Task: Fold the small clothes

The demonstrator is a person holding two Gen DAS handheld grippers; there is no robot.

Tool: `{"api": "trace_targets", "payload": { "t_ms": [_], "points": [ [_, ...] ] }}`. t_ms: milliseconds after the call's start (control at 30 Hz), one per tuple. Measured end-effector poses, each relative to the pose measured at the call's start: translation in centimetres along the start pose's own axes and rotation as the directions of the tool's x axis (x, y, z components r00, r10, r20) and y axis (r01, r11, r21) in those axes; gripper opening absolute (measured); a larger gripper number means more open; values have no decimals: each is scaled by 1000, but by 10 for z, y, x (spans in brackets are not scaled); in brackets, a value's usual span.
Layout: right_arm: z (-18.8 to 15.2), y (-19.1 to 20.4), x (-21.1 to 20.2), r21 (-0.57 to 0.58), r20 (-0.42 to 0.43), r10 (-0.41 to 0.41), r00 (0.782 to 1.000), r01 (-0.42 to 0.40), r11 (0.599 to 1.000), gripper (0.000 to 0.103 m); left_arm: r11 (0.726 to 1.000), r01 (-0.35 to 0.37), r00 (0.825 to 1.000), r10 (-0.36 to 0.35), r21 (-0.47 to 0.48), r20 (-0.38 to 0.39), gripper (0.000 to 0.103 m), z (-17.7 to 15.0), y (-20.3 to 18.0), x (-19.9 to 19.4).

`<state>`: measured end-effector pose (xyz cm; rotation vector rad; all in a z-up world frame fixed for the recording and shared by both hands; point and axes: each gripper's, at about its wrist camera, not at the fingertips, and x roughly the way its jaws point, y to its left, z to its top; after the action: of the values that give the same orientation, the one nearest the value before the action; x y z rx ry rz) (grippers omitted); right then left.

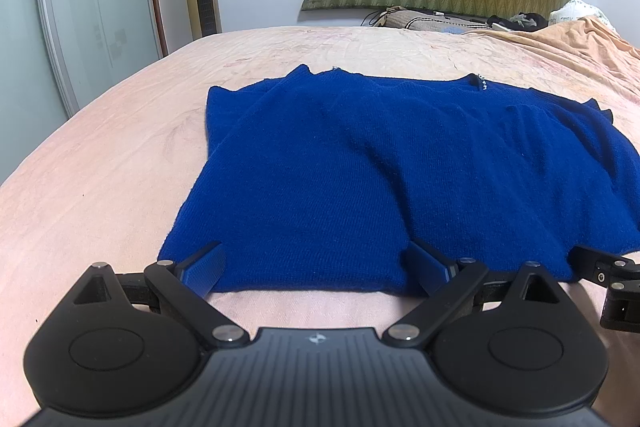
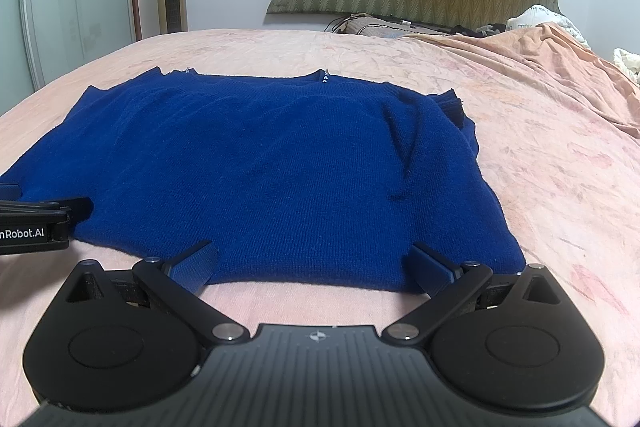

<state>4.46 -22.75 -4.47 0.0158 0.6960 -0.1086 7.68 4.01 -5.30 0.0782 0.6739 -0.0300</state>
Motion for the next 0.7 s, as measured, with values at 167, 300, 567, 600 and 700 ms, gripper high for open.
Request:
{"api": "trace_targets", "payload": {
  "t_ms": [167,300,567,600,700],
  "points": [
    [-2,-1,-4,3,3,0,1000,0,1000,103,1000,0,1000,0,0,0,98,0,0,0],
    [-2,-1,-4,2,2,0,1000,0,1000,103,1000,0,1000,0,0,0,98,0,0,0],
    [-2,0,-4,2,3,0,1000,0,1000,103,1000,0,1000,0,0,0,98,0,0,0],
    [-2,0,-4,1,3,0,1000,0,1000,103,1000,0,1000,0,0,0,98,0,0,0],
    [-2,0,-4,1,3,0,1000,0,1000,103,1000,0,1000,0,0,0,98,0,0,0]
  ]
}}
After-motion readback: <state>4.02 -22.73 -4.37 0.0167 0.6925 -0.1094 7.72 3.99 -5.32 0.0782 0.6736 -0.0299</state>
